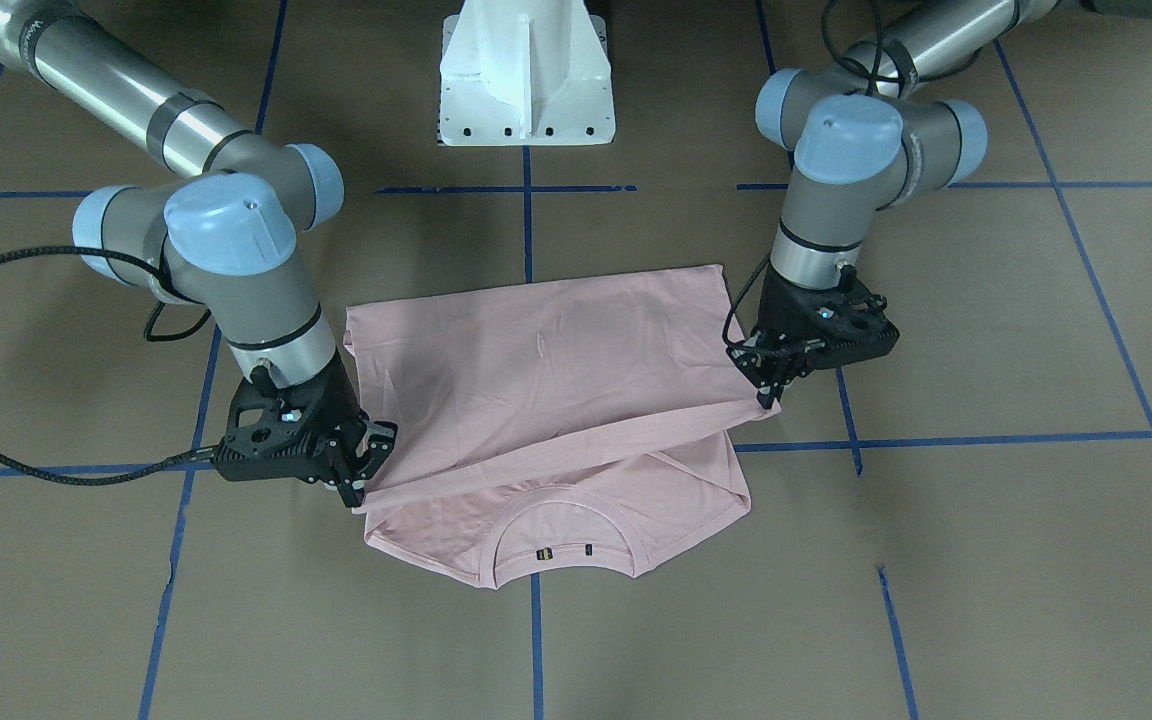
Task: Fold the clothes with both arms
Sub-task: 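Lay the hem onto the collar edge and open both grippers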
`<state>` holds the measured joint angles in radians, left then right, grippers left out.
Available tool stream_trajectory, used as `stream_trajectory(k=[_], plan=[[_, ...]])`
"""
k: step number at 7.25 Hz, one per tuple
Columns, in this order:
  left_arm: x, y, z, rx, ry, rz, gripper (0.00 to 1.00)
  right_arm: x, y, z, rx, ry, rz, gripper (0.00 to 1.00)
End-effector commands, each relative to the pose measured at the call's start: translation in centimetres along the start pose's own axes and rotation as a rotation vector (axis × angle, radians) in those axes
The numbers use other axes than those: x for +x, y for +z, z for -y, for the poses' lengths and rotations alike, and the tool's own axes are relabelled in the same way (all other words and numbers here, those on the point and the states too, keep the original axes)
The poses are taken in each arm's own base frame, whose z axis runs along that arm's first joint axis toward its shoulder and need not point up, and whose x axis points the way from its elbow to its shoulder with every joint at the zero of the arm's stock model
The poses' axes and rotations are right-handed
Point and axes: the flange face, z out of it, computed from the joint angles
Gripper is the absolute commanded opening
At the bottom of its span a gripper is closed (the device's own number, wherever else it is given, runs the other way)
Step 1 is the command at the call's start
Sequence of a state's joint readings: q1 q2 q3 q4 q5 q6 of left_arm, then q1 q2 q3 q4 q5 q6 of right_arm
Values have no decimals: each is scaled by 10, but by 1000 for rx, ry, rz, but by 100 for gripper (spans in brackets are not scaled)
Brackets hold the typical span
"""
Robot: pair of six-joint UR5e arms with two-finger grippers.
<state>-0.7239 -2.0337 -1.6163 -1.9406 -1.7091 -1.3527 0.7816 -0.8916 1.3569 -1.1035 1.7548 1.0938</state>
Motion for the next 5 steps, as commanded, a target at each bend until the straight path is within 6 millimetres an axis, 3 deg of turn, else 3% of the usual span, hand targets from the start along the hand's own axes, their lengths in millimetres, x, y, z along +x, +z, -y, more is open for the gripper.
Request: stream_trajectory(k=[1,2,5], plan=[[-17,28,24,20,10,27,0,19,31,11,-1,11,-36,0],[-18,29,27,22,7,31,0,26,31,17,3,19,-44,0],[7,25,34,30,3,9,0,11,28,21,7,16,-30,0]])
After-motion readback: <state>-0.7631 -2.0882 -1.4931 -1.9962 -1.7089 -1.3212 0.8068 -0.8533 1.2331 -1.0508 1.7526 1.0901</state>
